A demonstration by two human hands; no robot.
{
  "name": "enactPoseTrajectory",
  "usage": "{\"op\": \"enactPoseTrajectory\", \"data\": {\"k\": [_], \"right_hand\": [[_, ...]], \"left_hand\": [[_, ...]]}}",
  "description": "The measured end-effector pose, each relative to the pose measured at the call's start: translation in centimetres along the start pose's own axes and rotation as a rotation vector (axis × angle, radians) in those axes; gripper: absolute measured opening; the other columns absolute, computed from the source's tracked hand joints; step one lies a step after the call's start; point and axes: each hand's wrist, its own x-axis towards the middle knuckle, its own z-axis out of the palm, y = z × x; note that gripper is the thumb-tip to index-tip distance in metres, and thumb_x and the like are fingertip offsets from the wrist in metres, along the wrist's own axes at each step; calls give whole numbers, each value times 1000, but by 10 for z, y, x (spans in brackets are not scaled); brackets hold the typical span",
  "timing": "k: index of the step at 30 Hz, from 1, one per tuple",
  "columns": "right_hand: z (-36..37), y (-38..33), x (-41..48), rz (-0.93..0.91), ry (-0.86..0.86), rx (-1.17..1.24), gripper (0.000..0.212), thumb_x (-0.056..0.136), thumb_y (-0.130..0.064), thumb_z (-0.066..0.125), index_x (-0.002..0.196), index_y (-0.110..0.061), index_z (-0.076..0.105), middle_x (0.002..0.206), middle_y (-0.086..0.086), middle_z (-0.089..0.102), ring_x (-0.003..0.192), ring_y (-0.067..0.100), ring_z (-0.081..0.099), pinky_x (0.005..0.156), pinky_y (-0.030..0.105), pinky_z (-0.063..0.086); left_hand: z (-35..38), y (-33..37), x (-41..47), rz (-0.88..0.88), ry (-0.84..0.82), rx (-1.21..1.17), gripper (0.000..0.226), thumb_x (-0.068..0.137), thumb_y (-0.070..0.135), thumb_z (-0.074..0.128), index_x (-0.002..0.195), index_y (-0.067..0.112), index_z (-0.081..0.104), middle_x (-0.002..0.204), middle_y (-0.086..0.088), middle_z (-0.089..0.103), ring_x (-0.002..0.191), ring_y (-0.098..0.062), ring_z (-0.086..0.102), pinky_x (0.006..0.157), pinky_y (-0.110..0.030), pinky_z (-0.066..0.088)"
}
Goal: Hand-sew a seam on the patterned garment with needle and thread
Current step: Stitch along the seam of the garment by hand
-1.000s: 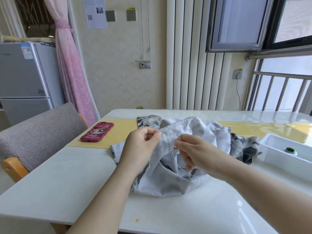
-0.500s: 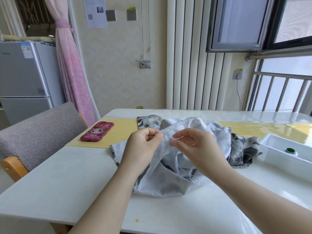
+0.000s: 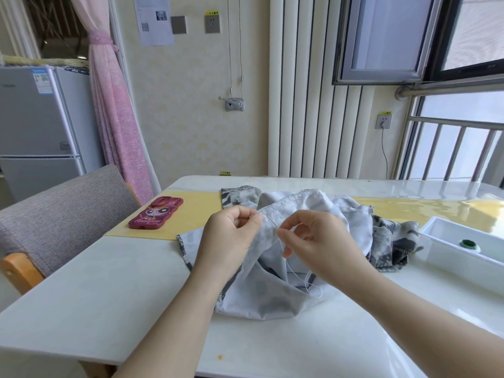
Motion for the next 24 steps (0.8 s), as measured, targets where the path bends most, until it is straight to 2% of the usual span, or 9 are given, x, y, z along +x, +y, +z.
{"op": "enactPoseTrajectory", "data": {"k": [4,8,11,14,16,19,24], "right_hand": [[0,-2,1,1,-9,5,13,87,-18,61,74,-22,62,55,-6,67,43,1,49,42,9,33],[2,-3,2,-2,-11,22,7,87,-18,60,81,-22,60,56,-2,68,46,-2,52,44,9,34],[6,-5,5,-16,15,23,11,87,-19,59,81,-27,55,57,-3,67,51,1,55,48,15,40],[6,-9,10,-24,42,90,13,87,-14,58,80,-24,55,56,-1,66,53,7,60,53,27,49],[3,-9,12,-39,19,199,12,87,-12,60,79,-19,57,58,-2,67,59,10,64,59,27,50],[-3,-5,11,-77,-72,344,10,88,-10,63,79,-14,62,73,0,72,72,13,68,68,24,53],[-8,-1,10,-128,-135,394,9,89,-7,62,85,-13,68,84,0,75,82,19,70,81,34,57]], "left_hand": [[1,0,-2,41,18,53,20,89,16,65,71,25,64,66,11,66,57,7,55,58,-6,41],[2,-3,-5,129,61,145,20,88,17,65,71,26,64,66,9,66,59,0,55,62,-16,46],[5,-4,-10,193,53,178,16,88,17,64,74,23,65,63,11,64,58,0,54,60,-18,46],[8,-4,-13,231,10,169,13,89,18,63,77,21,66,65,11,66,59,0,56,59,-17,45],[7,-5,-11,201,31,105,15,89,17,63,77,25,65,67,14,67,63,0,59,62,-14,46],[3,-7,-8,111,65,16,19,90,14,63,76,27,62,65,23,66,63,8,58,63,-8,43],[2,-7,-9,74,75,-80,17,90,12,62,75,20,63,65,13,64,60,6,55,62,-8,42]]}}
